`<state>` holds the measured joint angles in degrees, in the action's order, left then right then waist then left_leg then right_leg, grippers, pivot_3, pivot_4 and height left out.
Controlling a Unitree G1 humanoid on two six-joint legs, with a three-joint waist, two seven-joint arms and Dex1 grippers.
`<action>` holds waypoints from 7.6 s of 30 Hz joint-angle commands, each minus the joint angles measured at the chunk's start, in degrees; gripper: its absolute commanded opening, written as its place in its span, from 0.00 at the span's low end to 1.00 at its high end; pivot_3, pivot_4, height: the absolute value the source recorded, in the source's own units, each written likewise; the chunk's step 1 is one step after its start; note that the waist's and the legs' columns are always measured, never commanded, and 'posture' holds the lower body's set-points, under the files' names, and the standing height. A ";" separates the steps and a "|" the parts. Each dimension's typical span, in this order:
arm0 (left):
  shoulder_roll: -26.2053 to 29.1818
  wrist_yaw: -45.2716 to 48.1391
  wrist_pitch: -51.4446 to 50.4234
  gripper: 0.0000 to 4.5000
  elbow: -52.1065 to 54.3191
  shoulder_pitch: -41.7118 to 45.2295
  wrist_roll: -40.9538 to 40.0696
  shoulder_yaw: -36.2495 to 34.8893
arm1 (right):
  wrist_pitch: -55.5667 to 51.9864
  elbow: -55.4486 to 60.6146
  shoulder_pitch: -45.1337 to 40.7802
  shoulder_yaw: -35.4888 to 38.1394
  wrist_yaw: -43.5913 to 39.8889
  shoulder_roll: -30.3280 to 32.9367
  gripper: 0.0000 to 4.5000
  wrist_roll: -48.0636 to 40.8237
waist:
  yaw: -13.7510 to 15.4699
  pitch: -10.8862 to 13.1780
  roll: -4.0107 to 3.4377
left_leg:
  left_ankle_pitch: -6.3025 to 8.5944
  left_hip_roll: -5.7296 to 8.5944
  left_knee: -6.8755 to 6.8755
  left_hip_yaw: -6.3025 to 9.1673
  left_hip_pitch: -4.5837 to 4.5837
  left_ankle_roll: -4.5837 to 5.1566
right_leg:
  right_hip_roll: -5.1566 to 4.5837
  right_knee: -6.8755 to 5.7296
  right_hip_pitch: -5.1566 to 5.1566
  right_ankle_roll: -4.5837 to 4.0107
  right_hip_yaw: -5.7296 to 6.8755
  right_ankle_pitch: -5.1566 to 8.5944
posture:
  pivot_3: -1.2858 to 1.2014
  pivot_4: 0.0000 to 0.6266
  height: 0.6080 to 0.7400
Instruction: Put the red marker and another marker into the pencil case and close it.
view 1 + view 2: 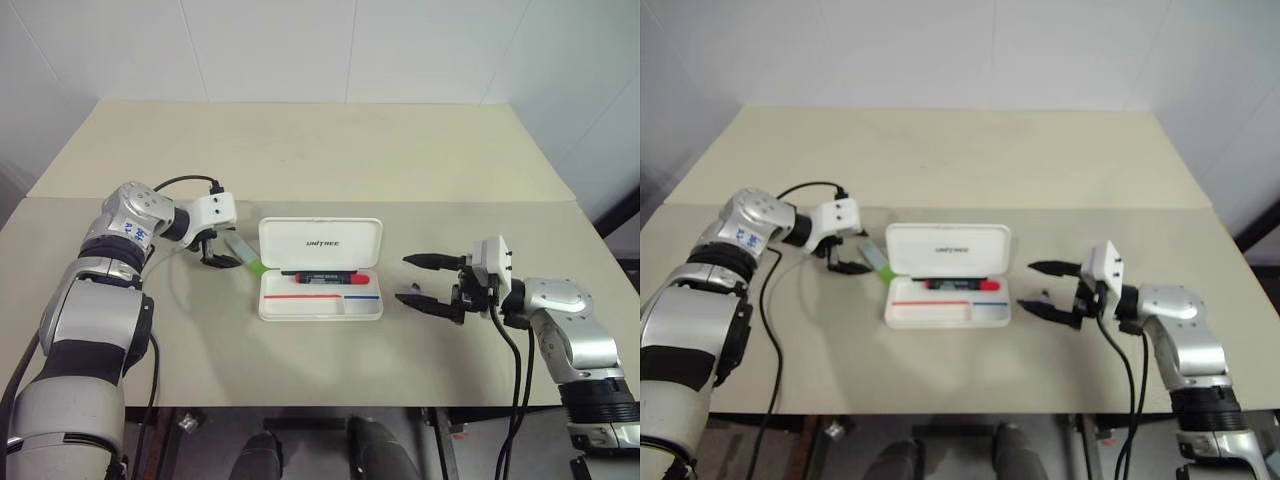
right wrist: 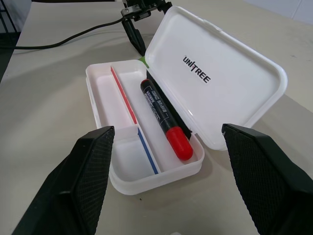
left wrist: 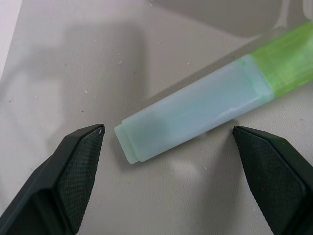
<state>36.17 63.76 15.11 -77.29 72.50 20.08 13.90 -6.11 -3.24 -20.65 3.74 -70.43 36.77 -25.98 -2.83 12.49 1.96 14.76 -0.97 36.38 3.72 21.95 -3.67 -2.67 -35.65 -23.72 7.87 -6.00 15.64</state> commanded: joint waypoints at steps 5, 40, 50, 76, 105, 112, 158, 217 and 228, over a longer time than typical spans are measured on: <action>-1.55 0.11 -2.68 0.99 -0.66 0.74 0.55 -0.78 | 1.51 2.96 1.21 1.96 1.12 -0.17 1.00 -1.22 | 0.36 0.00 0.00 | 0.00 0.01 0.06 0.01 -0.02 0.00 | -0.01 0.00 0.05 0.03 0.00 -0.02 | 0.52 0.24 1.00; 0.39 -4.61 -4.08 0.00 0.07 0.58 0.81 -3.06 | 2.96 1.78 0.96 1.88 2.54 -0.55 1.00 -1.13 | 0.85 0.00 0.01 | -0.07 0.01 0.02 0.02 -0.01 0.07 | 0.00 0.03 0.04 0.02 0.00 -0.05 | 0.52 0.24 1.00; 6.01 -10.63 -0.79 0.00 1.39 2.03 -0.72 -5.01 | 2.85 0.03 -0.84 1.47 2.06 -0.39 1.00 -0.88 | 0.71 0.00 0.00 | -0.06 0.01 -0.09 0.02 0.01 0.06 | -0.01 0.06 -0.01 0.02 0.00 -0.04 | 0.52 0.24 1.00; 11.80 -11.97 -7.17 0.00 19.68 0.66 -15.49 -18.39 | 2.49 -1.78 -3.40 0.16 0.69 -1.13 1.00 -0.60 | 0.82 0.00 0.00 | -0.06 -0.01 -0.11 0.02 0.02 0.06 | -0.01 0.05 -0.03 0.02 0.02 -0.04 | 0.52 0.24 1.00; -3.20 7.31 -8.41 0.99 2.47 3.21 -8.47 -4.99 | 1.51 0.44 -1.84 1.71 2.20 -0.37 1.00 -0.44 | 0.17 0.00 0.01 | -0.05 0.01 0.01 0.02 0.16 0.08 | -0.01 0.04 -0.12 0.01 0.02 -0.04 | 0.52 0.24 1.00; -5.12 4.51 -8.08 0.99 1.14 4.19 -5.12 -3.23 | 1.01 2.25 -0.27 2.54 3.06 0.08 1.00 -0.65 | 0.11 0.00 0.01 | -0.05 0.01 0.03 0.03 0.16 0.08 | 0.00 0.03 -0.12 0.01 0.02 -0.04 | 0.52 0.24 1.00; -4.26 8.05 -1.51 0.99 -0.85 3.39 4.23 2.07 | -0.04 7.00 5.91 7.02 2.72 3.23 1.00 -4.72 | -0.21 0.00 0.01 | -0.05 0.02 0.06 0.03 0.09 0.08 | 0.00 -0.05 -0.07 0.02 0.00 -0.04 | 0.52 0.24 1.00; 2.99 -8.09 -5.41 0.67 1.85 4.86 -6.64 -11.39 | 0.98 0.77 -0.58 3.32 2.11 1.46 1.00 -1.26 | -0.05 0.01 0.04 | -0.06 0.02 0.06 0.06 0.16 0.08 | -0.01 0.02 -0.07 0.04 0.02 -0.06 | 0.52 0.24 1.00; 0.03 -11.41 -10.04 0.67 0.24 2.71 -3.38 -8.82 | 0.92 0.01 -2.23 2.39 1.45 0.79 1.00 -0.87 | -0.21 0.01 0.04 | -0.06 0.03 0.08 0.06 0.11 0.08 | 0.00 -0.07 -0.07 0.04 0.02 -0.06 | 0.52 0.24 1.00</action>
<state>36.09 52.63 5.98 -77.35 74.95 16.25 4.80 -6.10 -4.70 -22.10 5.21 -68.90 37.49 -26.39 -3.04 12.49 2.00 14.70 -0.94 36.45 3.78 22.07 -3.59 -2.67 -35.71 -23.79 7.91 -5.99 15.58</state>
